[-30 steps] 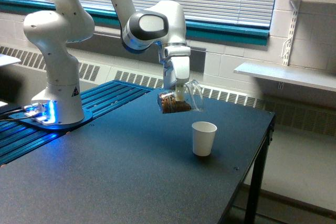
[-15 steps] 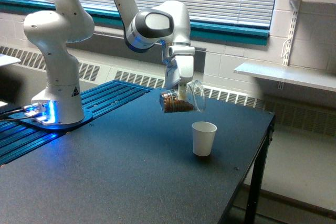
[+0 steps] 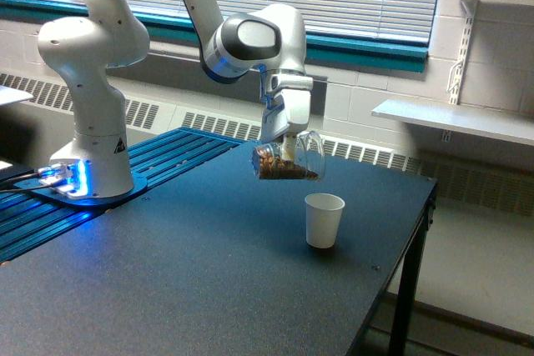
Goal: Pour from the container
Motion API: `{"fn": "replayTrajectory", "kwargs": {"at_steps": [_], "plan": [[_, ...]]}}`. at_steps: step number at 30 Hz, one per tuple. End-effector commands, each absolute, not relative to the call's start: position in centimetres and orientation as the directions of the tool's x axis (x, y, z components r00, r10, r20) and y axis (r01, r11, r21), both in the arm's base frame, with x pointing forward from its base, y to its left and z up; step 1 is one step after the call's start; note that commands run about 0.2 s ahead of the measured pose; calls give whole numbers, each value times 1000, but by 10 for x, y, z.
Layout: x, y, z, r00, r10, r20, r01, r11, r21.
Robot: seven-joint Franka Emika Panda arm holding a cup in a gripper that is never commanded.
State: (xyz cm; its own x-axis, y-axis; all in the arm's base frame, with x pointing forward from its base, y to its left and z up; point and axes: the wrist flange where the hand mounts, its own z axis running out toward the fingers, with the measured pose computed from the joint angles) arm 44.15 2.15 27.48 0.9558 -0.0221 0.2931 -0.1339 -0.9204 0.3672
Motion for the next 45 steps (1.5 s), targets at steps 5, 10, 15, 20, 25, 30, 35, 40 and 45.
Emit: {"fn": "replayTrajectory", "kwargs": {"at_steps": [5, 10, 15, 20, 25, 30, 35, 40, 45], "plan": [[446, 29, 279, 958, 8, 287, -114, -906, 408], [447, 32, 279, 962, 25, 273, -98, -899, 426], [447, 35, 279, 965, 35, 262, -87, -893, 442], [448, 38, 279, 966, 47, 254, -78, -885, 459], [449, 40, 280, 968, 54, 246, -72, -878, 474], [450, 41, 280, 970, 56, 238, -69, -872, 484], [450, 42, 280, 970, 60, 234, -66, -866, 495], [452, 43, 282, 971, 68, 229, -59, -860, 506], [453, 44, 284, 972, 78, 220, -50, -851, 522]]}}
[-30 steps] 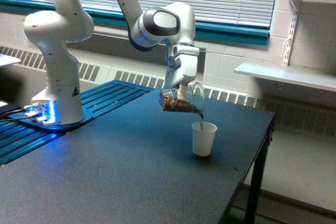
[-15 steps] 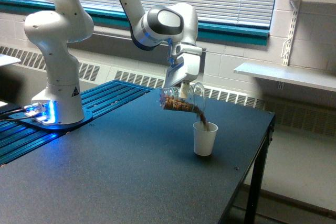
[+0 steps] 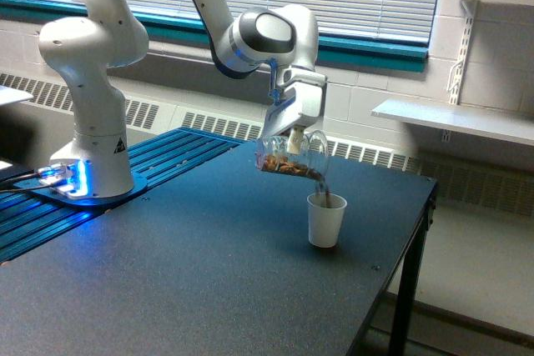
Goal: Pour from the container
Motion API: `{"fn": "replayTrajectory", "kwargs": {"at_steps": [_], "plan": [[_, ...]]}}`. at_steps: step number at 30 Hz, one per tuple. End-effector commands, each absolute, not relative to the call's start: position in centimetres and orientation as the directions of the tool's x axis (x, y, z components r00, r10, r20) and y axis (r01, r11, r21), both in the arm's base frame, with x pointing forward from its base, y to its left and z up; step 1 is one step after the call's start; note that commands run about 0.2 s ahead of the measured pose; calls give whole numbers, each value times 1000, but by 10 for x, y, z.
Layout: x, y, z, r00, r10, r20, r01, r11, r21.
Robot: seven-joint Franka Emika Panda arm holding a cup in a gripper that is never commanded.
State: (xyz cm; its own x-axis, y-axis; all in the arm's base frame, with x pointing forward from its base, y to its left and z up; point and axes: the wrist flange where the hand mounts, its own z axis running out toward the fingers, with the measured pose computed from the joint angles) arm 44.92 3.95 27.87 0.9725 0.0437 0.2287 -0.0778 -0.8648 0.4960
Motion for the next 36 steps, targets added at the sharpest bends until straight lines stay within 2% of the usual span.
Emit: {"fn": "replayTrajectory", "kwargs": {"at_steps": [1, 36], "plan": [[453, 44, 284, 973, 79, 217, -49, -849, 526], [457, 49, 298, 984, 107, 143, -5, -785, 619]]}}
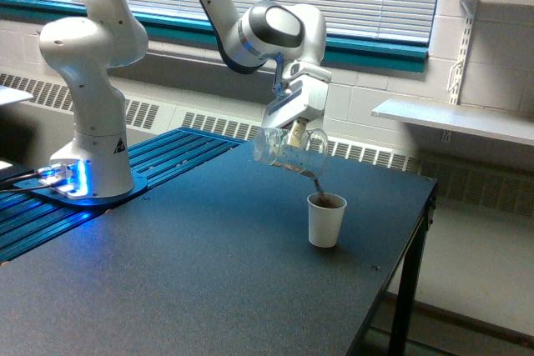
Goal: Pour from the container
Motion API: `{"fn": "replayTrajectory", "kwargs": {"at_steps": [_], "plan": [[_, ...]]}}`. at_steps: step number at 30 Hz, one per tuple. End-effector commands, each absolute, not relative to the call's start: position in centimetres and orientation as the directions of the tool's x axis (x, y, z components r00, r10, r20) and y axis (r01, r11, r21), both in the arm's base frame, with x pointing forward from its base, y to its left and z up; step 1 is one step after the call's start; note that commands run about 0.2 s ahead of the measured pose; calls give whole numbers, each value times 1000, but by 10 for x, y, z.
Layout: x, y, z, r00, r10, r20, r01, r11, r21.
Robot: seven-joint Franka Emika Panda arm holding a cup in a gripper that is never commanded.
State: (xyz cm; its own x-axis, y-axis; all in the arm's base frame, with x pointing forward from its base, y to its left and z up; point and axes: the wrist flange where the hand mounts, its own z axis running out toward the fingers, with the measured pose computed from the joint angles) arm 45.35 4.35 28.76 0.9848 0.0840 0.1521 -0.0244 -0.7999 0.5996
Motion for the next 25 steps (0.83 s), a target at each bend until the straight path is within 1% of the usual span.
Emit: {"fn": "replayTrajectory", "kwargs": {"at_steps": [1, 13, 25], "plan": [[457, 49, 299, 984, 108, 142, -4, -783, 622], [459, 51, 301, 987, 112, 113, 15, -773, 634], [457, 50, 301, 989, 96, 114, 4, -783, 621]]}}
